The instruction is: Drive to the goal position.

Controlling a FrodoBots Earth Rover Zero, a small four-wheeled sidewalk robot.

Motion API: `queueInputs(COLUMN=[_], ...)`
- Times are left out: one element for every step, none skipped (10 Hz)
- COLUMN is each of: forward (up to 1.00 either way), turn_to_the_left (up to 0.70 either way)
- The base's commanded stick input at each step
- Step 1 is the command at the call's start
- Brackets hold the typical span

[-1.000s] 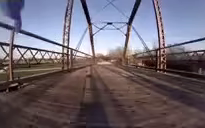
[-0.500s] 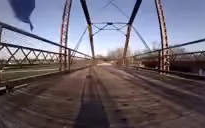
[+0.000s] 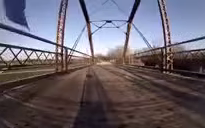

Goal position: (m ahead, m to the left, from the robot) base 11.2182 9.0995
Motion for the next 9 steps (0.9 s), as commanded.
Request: queueInputs(forward=[0.70,0.70,0.70,0.70,0.70,0.70,0.70,0.70,0.70], turn_to_the_left=[0.00,0.00,0.00,0.00,0.00,0.00,0.00,0.00,0.00])
